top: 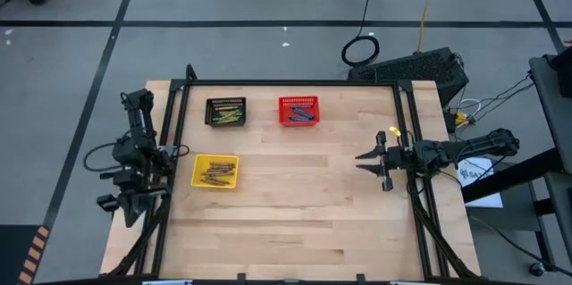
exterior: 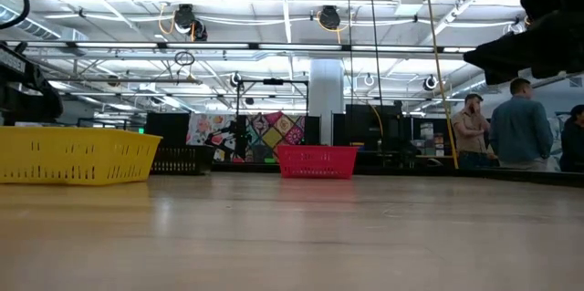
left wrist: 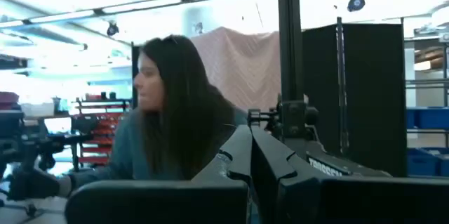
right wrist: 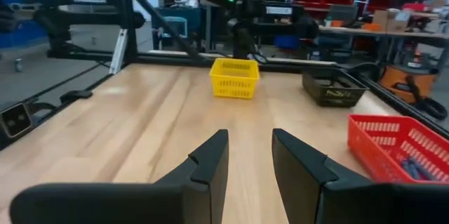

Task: Sort crayons
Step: Return to Home Position

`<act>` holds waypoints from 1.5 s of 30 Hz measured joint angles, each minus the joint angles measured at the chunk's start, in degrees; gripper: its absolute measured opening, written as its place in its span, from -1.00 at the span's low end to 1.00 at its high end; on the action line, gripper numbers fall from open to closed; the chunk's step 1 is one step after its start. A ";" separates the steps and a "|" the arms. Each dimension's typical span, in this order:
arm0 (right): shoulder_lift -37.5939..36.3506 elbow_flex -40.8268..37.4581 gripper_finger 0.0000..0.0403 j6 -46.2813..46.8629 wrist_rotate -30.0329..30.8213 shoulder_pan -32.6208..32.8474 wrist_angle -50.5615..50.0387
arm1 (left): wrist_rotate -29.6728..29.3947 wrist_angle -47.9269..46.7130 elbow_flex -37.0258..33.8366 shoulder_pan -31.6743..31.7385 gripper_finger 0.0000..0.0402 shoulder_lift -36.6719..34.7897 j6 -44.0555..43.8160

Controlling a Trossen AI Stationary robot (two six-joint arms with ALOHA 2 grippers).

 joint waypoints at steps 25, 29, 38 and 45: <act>-6.87 -0.75 -0.51 3.50 -11.94 0.00 1.87 | -7.49 -3.15 -0.12 0.00 -1.00 0.00 -2.75; -6.87 -0.81 -0.51 3.33 -11.94 0.00 1.57 | -7.50 -2.91 -0.12 0.01 -1.00 0.00 -2.79; -6.87 -0.90 -0.51 3.33 -11.94 0.00 1.65 | -7.47 -1.13 -0.10 0.02 -1.00 0.00 -3.07; -6.87 -0.96 -0.51 3.33 -11.94 0.00 1.53 | -7.42 -3.27 -0.10 0.00 -1.00 0.00 -3.07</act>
